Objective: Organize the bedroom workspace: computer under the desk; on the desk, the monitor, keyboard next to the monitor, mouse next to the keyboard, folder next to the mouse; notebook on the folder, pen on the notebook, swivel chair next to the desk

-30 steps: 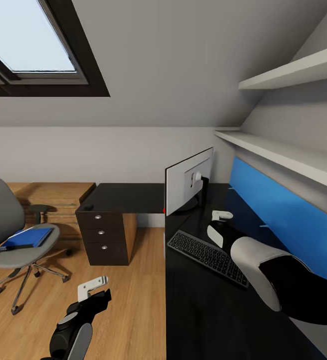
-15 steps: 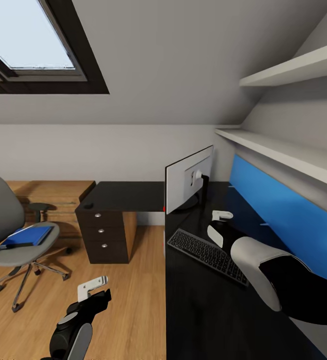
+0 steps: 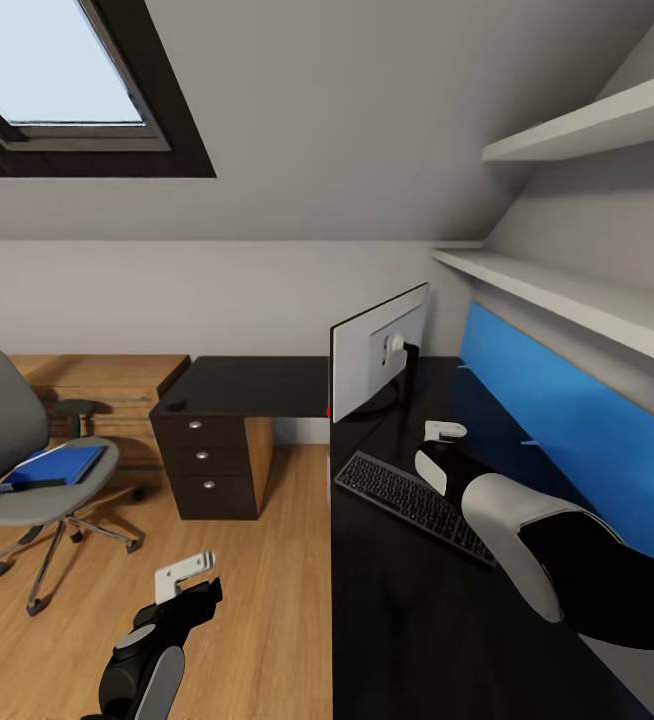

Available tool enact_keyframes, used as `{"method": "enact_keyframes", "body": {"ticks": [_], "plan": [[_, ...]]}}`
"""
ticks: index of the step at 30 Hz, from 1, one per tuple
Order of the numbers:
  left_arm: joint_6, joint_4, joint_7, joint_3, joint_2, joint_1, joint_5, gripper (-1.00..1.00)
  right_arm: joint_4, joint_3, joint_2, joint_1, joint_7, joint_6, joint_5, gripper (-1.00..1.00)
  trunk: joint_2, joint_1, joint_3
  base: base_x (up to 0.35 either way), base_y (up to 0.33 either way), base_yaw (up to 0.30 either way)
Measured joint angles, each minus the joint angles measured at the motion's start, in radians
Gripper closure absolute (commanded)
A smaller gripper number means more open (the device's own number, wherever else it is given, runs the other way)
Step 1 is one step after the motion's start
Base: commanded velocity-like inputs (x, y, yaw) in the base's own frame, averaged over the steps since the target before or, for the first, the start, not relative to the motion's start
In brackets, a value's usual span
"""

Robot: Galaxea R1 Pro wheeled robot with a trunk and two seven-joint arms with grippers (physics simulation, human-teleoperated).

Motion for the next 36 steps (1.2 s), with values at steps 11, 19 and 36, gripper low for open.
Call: {"method": "enact_keyframes", "body": {"ticks": [11, 19, 36], "plan": [[-0.001, 0.000, 0.000, 0.003, 0.001, 0.000, 0.000, -1.00, 0.001, 0.000, 0.000, 0.000, 0.000, 0.000, 0.001, -1.00, 0.000, 0.000, -0.017, 0.050, 0.000, 0.000], [0.000, 0.001, -0.001, 0.004, 0.001, 0.000, -0.001, -1.00, 0.001, 0.000, 0.000, 0.000, 0.000, 0.000, 0.001, -1.00, 0.000, 0.000, -0.030, 0.054, 0.000, 0.000], [0.000, 0.002, 0.000, 0.005, 0.001, 0.000, -0.002, -1.00, 0.002, 0.000, 0.000, 0.000, 0.001, 0.000, 0.000, -1.00, 0.000, 0.000, -0.057, 0.037, -0.034, 0.000]]}}
